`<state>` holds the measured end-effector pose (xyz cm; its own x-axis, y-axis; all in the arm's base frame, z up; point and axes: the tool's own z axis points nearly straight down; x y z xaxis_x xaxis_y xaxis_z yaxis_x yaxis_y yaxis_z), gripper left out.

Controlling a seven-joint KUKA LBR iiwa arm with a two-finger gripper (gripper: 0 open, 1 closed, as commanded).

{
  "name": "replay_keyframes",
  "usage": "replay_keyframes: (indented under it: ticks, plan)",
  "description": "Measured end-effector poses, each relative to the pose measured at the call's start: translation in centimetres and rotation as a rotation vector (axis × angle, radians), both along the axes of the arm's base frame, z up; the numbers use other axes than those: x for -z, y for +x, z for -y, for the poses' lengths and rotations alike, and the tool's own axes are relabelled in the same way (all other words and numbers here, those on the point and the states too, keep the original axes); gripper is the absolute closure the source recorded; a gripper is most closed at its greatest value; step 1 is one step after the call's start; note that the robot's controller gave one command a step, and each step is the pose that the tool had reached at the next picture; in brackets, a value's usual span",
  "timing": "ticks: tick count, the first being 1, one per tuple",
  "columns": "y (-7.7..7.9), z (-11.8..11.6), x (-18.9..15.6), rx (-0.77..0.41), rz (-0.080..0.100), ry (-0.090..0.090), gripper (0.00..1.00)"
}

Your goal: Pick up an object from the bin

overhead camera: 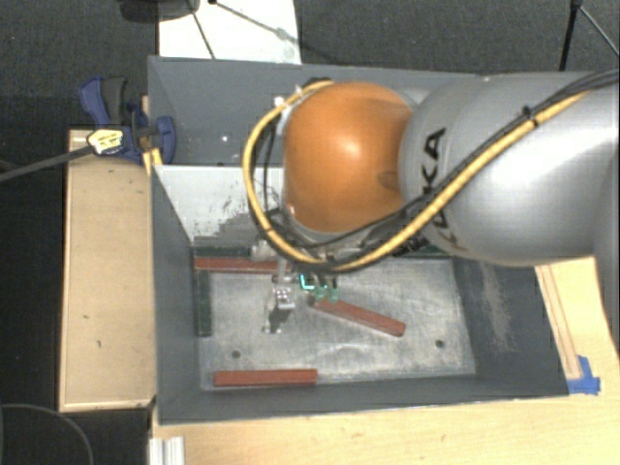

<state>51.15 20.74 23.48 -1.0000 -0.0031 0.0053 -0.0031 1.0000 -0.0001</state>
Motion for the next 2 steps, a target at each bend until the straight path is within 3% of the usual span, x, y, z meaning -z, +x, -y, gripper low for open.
replay_keyframes:
  ticks: [1, 2]
  plan:
    - [0.2, 0.1, -0.4, 0.005, 0.007, 0.002, 0.00]
    - [4.0, 2.3, 2.6, -0.080, 0.014, 0.004, 0.00]
